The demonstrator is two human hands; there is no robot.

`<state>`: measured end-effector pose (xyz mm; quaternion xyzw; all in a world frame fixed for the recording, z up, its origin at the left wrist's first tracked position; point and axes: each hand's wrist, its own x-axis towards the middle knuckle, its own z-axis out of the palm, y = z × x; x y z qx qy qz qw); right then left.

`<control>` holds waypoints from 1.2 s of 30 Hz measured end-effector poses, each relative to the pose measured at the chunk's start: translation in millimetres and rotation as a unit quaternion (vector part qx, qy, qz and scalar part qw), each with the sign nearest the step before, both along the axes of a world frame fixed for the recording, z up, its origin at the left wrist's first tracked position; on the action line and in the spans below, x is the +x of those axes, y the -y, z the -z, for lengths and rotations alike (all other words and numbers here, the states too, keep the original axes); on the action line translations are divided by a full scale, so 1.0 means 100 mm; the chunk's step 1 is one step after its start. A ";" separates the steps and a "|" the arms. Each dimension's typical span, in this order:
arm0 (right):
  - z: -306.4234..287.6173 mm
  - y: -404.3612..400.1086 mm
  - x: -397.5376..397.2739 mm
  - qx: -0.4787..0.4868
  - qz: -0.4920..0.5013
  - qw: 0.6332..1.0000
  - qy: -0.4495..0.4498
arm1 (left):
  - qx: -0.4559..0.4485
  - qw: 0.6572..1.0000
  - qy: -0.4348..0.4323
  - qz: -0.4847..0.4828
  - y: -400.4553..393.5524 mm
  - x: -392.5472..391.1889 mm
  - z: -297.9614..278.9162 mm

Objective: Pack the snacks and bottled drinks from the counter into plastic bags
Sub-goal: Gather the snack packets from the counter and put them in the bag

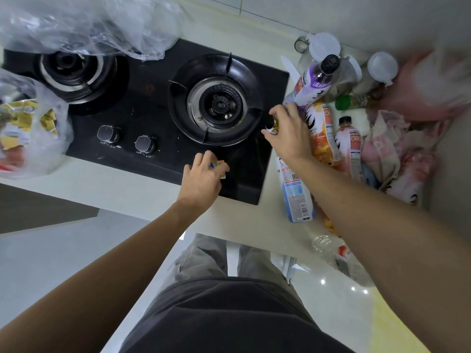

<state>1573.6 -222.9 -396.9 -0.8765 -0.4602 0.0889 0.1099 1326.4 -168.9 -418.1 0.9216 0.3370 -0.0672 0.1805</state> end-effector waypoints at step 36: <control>-0.82 -2.34 -3.36 0.085 -0.301 0.940 -0.140 | 0.090 0.972 0.071 -0.204 -2.29 -3.13 -0.87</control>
